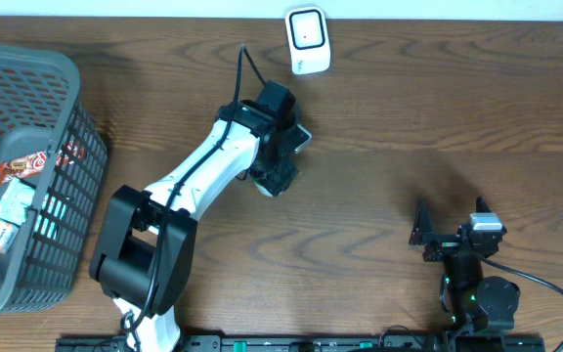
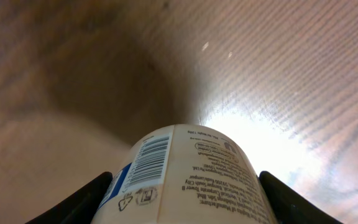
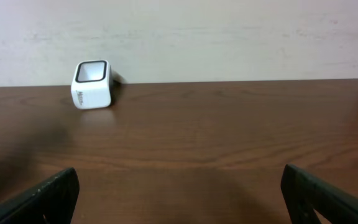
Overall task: Scan the item barcode
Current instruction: 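Carry the bottle with the left gripper toward the white scanner, then set the bottle upright on the table and release the left gripper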
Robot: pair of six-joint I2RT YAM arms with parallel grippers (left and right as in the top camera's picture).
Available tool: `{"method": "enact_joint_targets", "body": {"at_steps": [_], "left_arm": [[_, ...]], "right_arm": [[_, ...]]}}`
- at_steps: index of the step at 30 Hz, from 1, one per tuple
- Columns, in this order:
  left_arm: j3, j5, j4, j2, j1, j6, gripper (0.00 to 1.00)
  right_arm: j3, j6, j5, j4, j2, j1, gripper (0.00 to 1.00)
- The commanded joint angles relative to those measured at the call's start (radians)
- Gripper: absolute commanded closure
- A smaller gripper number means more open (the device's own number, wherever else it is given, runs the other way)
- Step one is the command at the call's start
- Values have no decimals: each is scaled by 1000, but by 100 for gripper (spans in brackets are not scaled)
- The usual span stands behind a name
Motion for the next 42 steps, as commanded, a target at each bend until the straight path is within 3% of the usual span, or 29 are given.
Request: {"method": "enact_joint_targets", "body": {"at_steps": [1,12,16,17,18,29,33,37,39,42], "left_arm": [[4,-9,29,26,2,95,44],[0,-20,30,151,2,215,38],[8,-21,12,132,-1,209,23],[17,-21,-2,120,-3,206,16],[26,-21,-19,107,-5,206,2],[143,-23,-83,-263,0,128,2],[151,-185,-8,-438,57,-95,2],[151,-544,34,-587,226,-567,2],[151,-572,5,-646,397,-736,2],[151,-542,-46,-671,573,-850,2]], "right_arm": [[-1,10,2,-4,-4,6,1],[-1,10,2,-4,-4,6,1],[-1,10,2,-4,-4,6,1],[-1,10,2,-4,-4,6,1],[-1,10,2,-4,-4,6,1],[-1,10,2,-4,-4,6,1],[-1,10,2,-4,-4,6,1],[-1,9,2,-4,-4,6,1],[-1,10,2,-4,-4,6,1],[-1,10,2,-4,-4,6,1]]}}
